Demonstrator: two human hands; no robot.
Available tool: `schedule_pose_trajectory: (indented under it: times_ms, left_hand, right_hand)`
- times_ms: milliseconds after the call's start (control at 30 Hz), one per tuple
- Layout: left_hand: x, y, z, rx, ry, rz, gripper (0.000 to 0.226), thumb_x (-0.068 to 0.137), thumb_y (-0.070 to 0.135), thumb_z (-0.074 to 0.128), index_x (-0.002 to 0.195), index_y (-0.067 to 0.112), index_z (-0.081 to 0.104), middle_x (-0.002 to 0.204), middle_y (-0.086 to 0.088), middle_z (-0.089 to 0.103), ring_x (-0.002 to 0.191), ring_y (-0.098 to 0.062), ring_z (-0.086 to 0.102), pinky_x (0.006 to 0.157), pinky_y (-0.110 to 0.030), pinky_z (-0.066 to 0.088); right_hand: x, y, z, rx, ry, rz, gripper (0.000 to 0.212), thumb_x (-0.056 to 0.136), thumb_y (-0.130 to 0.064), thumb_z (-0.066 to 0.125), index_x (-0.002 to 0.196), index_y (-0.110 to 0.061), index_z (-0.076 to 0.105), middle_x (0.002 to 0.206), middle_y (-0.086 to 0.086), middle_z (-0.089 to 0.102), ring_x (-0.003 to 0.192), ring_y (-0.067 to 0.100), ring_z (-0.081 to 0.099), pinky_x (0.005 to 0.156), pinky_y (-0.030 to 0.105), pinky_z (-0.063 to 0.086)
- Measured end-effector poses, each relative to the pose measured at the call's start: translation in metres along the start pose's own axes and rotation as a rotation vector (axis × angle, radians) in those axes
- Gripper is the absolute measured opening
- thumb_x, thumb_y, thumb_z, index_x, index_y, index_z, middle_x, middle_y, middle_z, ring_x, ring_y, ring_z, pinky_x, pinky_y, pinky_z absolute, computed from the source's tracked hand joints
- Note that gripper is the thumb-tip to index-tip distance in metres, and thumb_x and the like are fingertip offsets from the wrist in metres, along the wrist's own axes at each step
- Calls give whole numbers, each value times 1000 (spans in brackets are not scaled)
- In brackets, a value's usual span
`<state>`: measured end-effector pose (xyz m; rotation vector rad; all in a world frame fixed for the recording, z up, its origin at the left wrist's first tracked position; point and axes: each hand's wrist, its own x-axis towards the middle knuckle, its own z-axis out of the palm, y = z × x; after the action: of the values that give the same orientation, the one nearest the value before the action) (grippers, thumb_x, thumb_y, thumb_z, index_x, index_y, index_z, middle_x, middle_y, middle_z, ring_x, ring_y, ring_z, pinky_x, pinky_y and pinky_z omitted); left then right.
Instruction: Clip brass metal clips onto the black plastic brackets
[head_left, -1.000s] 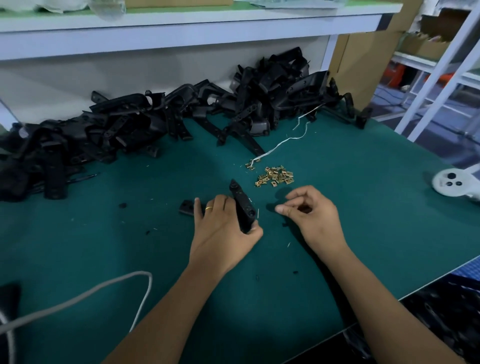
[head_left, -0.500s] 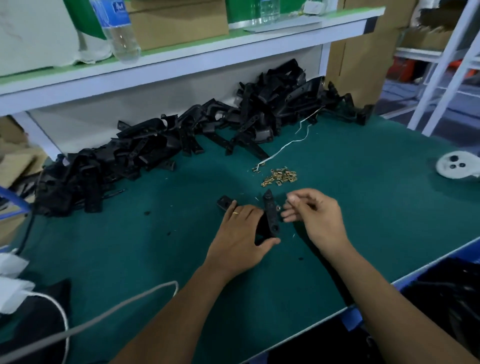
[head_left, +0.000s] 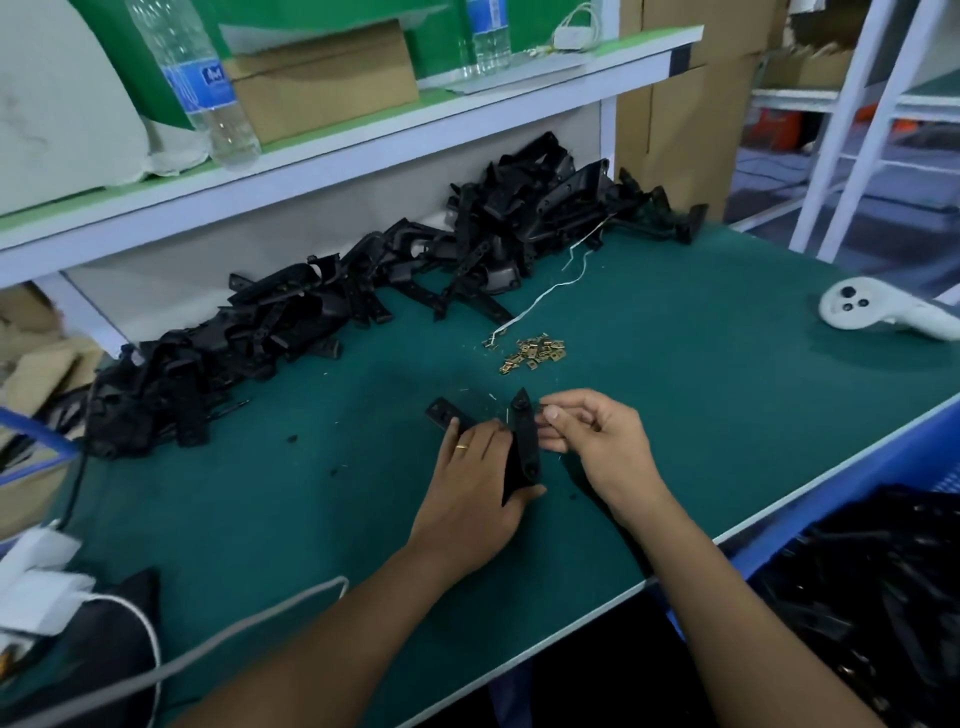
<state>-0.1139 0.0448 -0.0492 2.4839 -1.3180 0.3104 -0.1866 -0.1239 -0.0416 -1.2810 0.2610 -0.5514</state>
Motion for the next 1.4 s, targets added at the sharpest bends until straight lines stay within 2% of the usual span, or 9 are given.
schedule_pose_trajectory:
  times_ms: [100, 167, 333, 500, 667, 867, 1000, 1267, 1400]
  left_hand:
    - [-1, 0, 1, 12, -9, -12, 65, 97, 59, 49, 145, 17, 39, 148, 1, 44, 147, -16, 31, 129, -46, 4]
    - [-2, 2, 1, 29, -5, -14, 67, 97, 58, 50, 146, 14, 38, 152, -3, 42, 150, -17, 27, 128, -48, 2]
    - [-3, 2, -2, 84, 31, 2, 67, 96, 58, 49, 146, 14, 38, 152, -3, 42, 151, -20, 26, 127, -54, 5]
    - [-4, 2, -2, 114, 45, 20, 66, 96, 57, 46, 145, 13, 37, 151, -6, 43, 150, -23, 27, 126, -56, 4]
    - [-10, 4, -2, 162, 107, 50, 61, 93, 48, 58, 139, 12, 41, 142, -5, 44, 146, -26, 32, 124, -61, 11]
    - [-24, 7, -7, 154, 70, 49, 60, 91, 35, 54, 141, 7, 35, 146, -10, 39, 152, -29, 22, 123, -65, 9]
    - [-32, 9, -11, 158, 48, 38, 66, 86, 30, 53, 143, 4, 29, 149, -12, 31, 155, -32, 12, 122, -68, 7]
    - [-29, 18, -13, 297, 15, 29, 65, 86, 34, 48, 139, -4, 40, 141, -20, 41, 151, -41, 20, 119, -72, 8]
    - [-27, 16, -11, 283, -19, -14, 68, 86, 39, 32, 138, -4, 41, 134, -20, 45, 148, -42, 24, 117, -74, 10]
  right_hand:
    - [0, 2, 1, -78, -8, 10, 13, 100, -6, 66, 91, -7, 75, 79, 13, 77, 70, 22, 73, 63, 26, 60]
    - [-1, 2, 1, -103, -30, 20, 13, 101, -8, 66, 92, -4, 75, 77, 13, 76, 66, 19, 72, 60, 25, 59]
    - [-1, -4, -1, -3, -68, 94, 16, 103, -8, 62, 98, 5, 70, 84, 23, 76, 70, 29, 76, 64, 31, 63]
    - [-4, -8, -1, -25, -118, 95, 14, 102, -8, 62, 96, 2, 70, 79, 15, 76, 67, 21, 74, 64, 27, 61]
    - [-7, -10, -2, -68, -153, 72, 19, 102, -6, 63, 102, 13, 66, 80, 20, 74, 65, 23, 72, 64, 30, 63]
    - [-13, -11, -1, -126, -231, 44, 21, 100, -3, 64, 100, 18, 64, 83, 32, 71, 64, 29, 74, 59, 31, 63]
    - [-14, -12, 0, -145, -278, 65, 17, 99, -5, 65, 95, 11, 68, 79, 28, 72, 63, 31, 74, 56, 32, 62]
    - [-18, -14, 8, -218, -196, 59, 27, 100, -13, 67, 75, -3, 66, 63, 12, 65, 48, 20, 63, 46, 26, 49]
    - [-24, -2, 30, -181, -63, 93, 30, 101, -18, 68, 75, -3, 66, 58, 8, 61, 45, 17, 56, 43, 25, 45]
